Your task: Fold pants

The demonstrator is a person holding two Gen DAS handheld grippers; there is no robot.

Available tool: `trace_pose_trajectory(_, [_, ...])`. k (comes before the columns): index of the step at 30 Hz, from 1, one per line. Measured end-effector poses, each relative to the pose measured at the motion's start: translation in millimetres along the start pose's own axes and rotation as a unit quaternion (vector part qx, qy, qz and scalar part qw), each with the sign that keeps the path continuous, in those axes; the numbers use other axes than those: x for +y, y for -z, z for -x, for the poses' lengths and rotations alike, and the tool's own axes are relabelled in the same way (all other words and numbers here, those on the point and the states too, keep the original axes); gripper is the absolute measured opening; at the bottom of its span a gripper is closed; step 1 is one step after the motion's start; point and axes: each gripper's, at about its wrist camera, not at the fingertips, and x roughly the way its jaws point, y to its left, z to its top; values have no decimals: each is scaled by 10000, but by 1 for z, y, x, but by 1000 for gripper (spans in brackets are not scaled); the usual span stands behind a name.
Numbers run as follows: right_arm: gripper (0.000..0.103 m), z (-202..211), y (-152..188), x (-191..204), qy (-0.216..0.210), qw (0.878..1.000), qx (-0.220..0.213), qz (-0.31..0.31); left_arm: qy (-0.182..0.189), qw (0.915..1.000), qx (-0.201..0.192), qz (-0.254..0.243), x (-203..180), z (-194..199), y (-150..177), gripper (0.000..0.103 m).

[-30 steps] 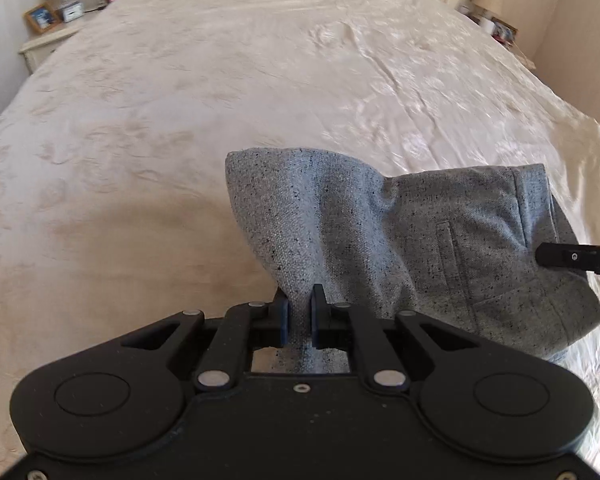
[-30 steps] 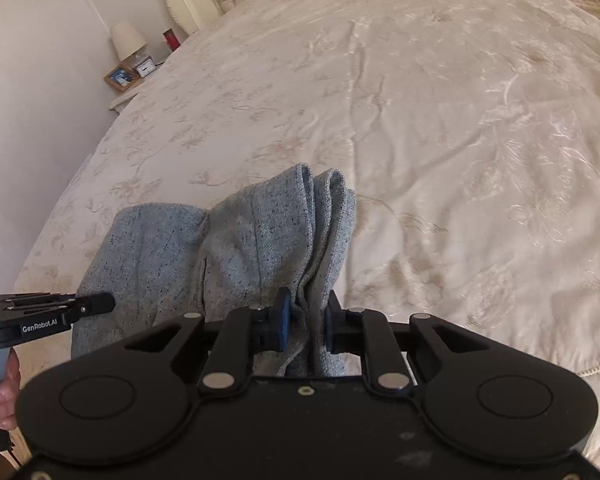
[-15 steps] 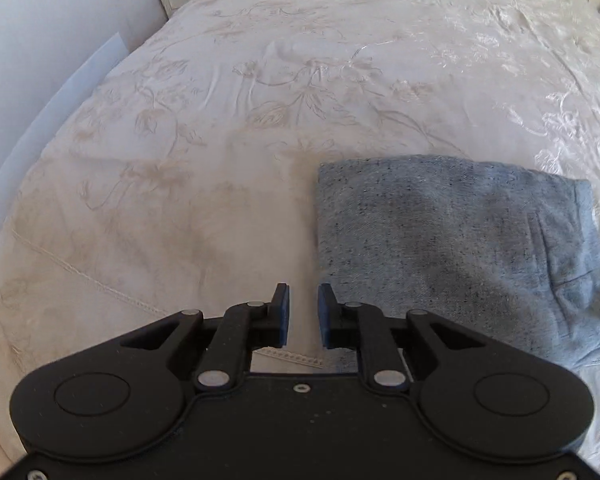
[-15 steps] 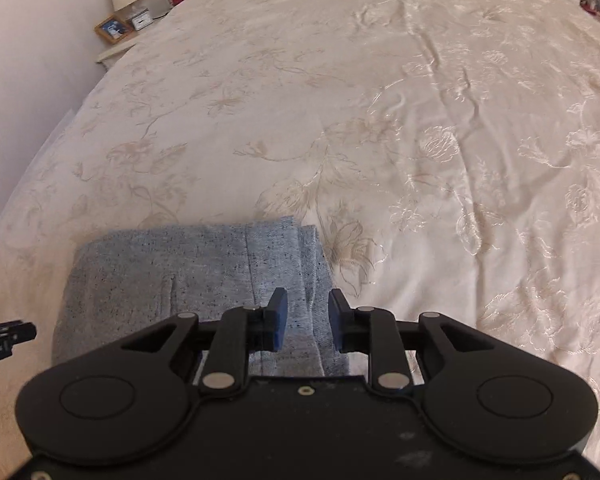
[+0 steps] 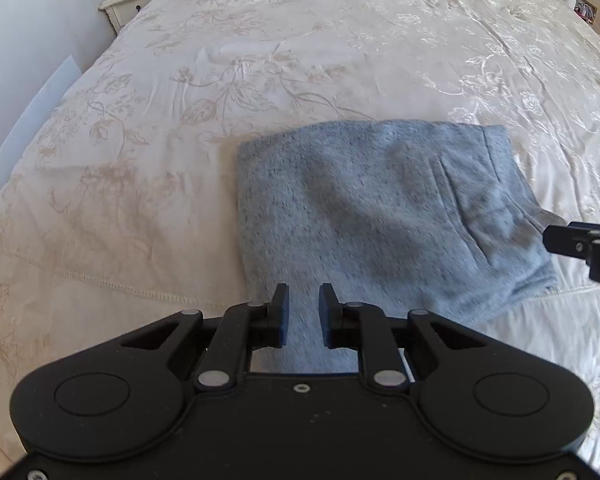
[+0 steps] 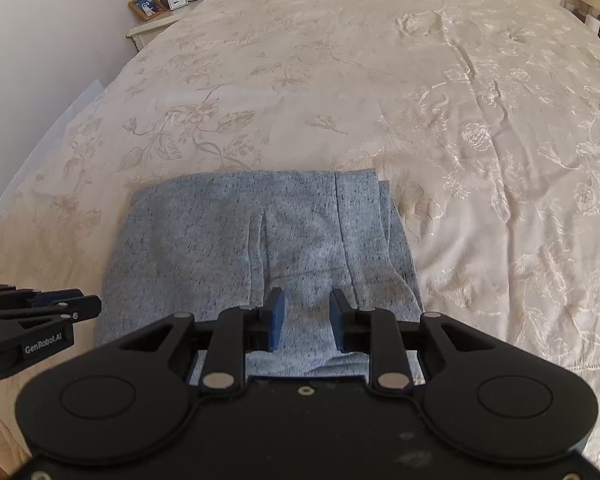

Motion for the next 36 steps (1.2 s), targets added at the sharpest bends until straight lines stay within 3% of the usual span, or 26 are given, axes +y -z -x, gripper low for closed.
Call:
trace_pose_trajectory(6, [28, 34, 17, 11, 115, 9998, -74, 141, -20, 9995, -89, 315, -10, 29, 16, 27])
trace_pose_trajectory(9, [30, 54, 18, 11, 104, 9994, -200, 258, -155, 9986, -143, 478, -18, 43, 24, 41])
trace_pose_trajectory(23, [34, 115, 27, -9, -128, 9984, -461, 301, -312, 9971, -68, 687, -48, 87, 45, 41])
trace_pose_trajectory(36, [35, 146, 43, -24, -266, 9975, -624, 203, -517, 9962, -193, 673, -69, 112, 54, 41])
